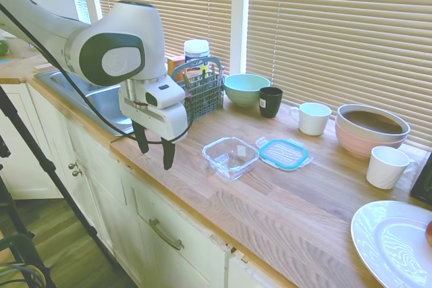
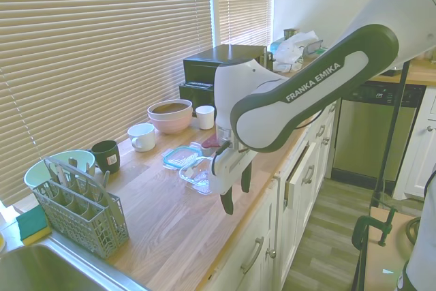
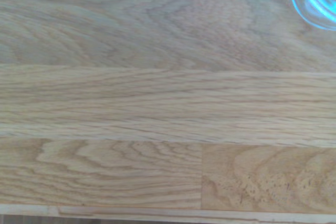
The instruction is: Cover the lid of the food container
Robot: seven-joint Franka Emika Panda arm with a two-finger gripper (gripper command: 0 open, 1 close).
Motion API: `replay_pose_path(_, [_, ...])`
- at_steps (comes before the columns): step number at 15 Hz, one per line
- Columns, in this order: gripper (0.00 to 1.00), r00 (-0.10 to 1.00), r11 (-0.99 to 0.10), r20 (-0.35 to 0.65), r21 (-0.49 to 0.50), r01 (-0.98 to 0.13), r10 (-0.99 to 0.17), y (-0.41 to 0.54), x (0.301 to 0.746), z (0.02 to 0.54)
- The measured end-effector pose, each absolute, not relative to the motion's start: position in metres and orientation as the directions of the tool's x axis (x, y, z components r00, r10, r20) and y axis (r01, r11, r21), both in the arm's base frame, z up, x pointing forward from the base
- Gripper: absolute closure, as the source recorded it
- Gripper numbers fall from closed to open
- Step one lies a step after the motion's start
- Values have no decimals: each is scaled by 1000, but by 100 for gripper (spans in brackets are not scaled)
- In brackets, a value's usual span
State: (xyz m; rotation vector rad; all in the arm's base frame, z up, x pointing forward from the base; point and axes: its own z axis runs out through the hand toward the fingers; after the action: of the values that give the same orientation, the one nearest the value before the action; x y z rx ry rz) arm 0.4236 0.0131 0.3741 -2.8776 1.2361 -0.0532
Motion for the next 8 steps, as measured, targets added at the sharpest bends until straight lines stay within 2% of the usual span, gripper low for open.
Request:
replay_pose_path(5, [0,687,-688,33,-24,-725,-726,11,426,375])
replay_pose_path(8, [0,665,-667,48,-52,-744,-746,-5,437,393])
